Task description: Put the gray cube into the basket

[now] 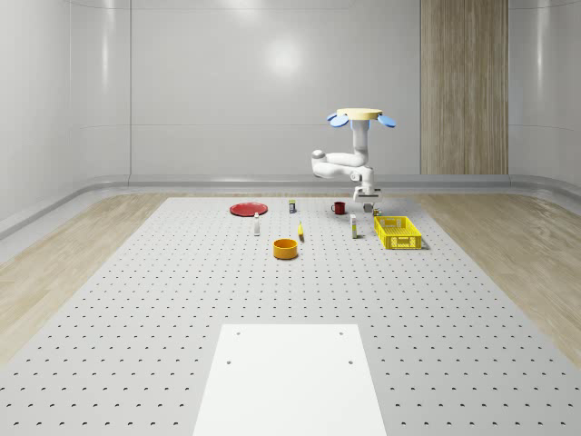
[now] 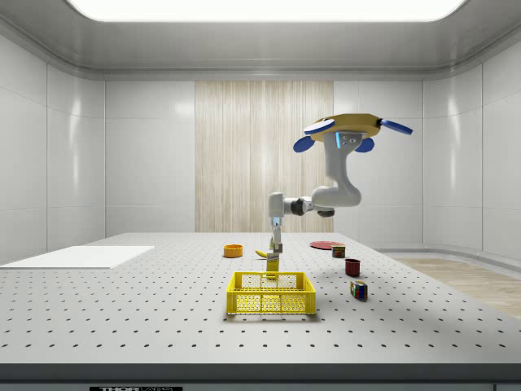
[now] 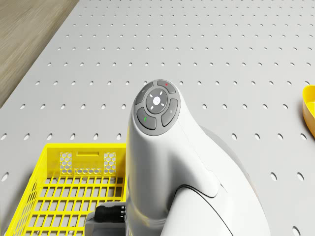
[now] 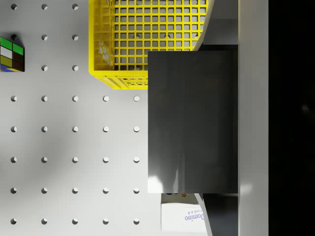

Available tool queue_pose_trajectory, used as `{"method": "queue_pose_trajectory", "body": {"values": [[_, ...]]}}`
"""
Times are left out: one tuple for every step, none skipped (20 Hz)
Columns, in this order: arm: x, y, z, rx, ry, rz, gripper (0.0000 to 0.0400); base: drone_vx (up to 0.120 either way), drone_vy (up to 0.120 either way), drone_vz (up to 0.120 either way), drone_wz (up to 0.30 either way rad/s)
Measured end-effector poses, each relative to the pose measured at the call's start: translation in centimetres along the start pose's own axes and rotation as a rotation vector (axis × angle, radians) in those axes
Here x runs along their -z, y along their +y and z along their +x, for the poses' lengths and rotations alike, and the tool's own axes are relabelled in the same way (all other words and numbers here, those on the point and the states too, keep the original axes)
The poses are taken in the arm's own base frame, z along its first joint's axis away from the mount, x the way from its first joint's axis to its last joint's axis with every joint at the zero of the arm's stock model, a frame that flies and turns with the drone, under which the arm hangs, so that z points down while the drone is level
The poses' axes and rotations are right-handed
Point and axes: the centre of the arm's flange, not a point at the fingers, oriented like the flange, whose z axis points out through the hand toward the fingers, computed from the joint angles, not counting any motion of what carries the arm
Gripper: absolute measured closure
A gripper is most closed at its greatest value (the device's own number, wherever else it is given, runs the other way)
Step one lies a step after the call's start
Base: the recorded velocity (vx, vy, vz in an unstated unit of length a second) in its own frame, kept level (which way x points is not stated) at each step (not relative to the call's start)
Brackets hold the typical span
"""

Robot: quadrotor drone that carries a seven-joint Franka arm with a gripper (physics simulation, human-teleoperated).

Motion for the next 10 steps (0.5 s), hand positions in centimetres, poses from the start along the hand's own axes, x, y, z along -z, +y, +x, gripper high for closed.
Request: {"method": "queue_pose_trajectory", "body": {"values": [[0.0, 0.0, 0.0, 0.0, 0.0, 0.0, 0.015, 0.12, 0.12, 0.0, 0.0], [0.0, 0.0, 0.0, 0.0, 0.0, 0.0, 0.015, 0.12, 0.12, 0.0, 0.0], [0.0, 0.0, 0.0, 0.0, 0.0, 0.0, 0.015, 0.12, 0.12, 0.0, 0.0], [0.0, 0.0, 0.0, 0.0, 0.0, 0.0, 0.015, 0.12, 0.12, 0.0, 0.0], [0.0, 0.0, 0.0, 0.0, 0.0, 0.0, 0.015, 0.04, 0.12, 0.0, 0.0], [0.0, 0.0, 0.0, 0.0, 0.0, 0.0, 0.015, 0.0, 0.12, 0.0, 0.0], [0.0, 0.0, 0.0, 0.0, 0.0, 0.0, 0.015, 0.0, 0.12, 0.0, 0.0], [0.0, 0.0, 0.0, 0.0, 0.0, 0.0, 0.015, 0.0, 0.12, 0.0, 0.0], [0.0, 0.0, 0.0, 0.0, 0.0, 0.0, 0.015, 0.0, 0.12, 0.0, 0.0], [0.0, 0.0, 0.0, 0.0, 0.0, 0.0, 0.015, 0.0, 0.12, -0.12, 0.0]]}}
